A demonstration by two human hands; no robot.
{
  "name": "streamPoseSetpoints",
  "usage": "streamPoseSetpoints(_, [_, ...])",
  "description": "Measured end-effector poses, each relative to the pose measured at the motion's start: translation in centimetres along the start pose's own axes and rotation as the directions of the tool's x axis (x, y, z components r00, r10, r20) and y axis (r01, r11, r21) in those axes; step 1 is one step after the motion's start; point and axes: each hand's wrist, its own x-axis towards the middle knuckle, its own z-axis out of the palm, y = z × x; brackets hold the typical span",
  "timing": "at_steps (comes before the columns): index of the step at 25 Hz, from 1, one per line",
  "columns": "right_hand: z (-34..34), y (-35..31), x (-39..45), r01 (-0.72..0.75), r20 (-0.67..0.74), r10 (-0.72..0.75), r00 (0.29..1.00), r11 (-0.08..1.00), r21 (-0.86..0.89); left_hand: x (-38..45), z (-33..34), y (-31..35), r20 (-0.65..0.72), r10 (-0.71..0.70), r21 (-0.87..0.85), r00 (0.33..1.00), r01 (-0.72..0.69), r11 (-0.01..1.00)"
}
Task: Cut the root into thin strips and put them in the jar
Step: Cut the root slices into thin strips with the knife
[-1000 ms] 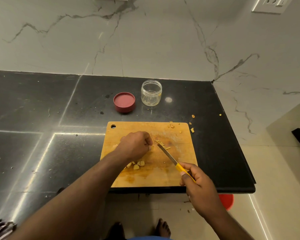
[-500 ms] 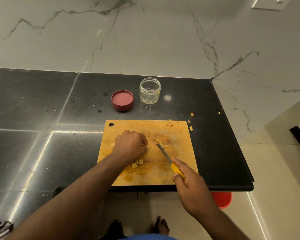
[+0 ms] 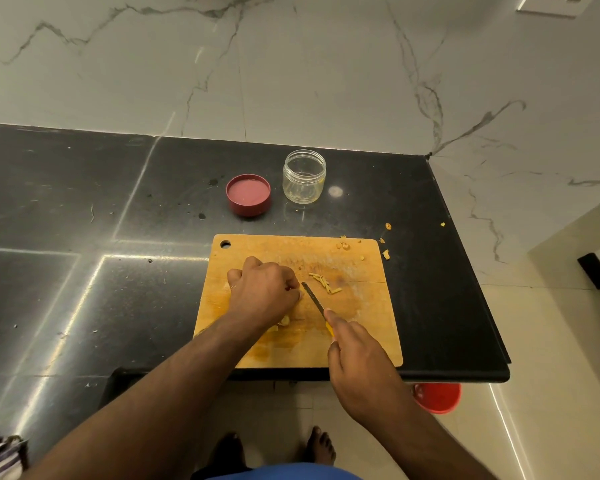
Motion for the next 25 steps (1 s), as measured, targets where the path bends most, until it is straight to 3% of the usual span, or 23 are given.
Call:
streamPoseSetpoints(9, [1.1,-0.7,0.0,0.025,0.014,-0.023,1.0,0.995,-0.098,-0.2,0.1,0.0,-0.019,-0.022,0.032,1.0,0.023,0.999])
streamPoseSetpoints(25, [-0.2,-0.6,-0.7,0.015,-0.027,-0.016,1.0,1.0,-0.024,-0.7,0.2,-0.4,-0.027,-0.037,0.015,0.999,0.037,0.999])
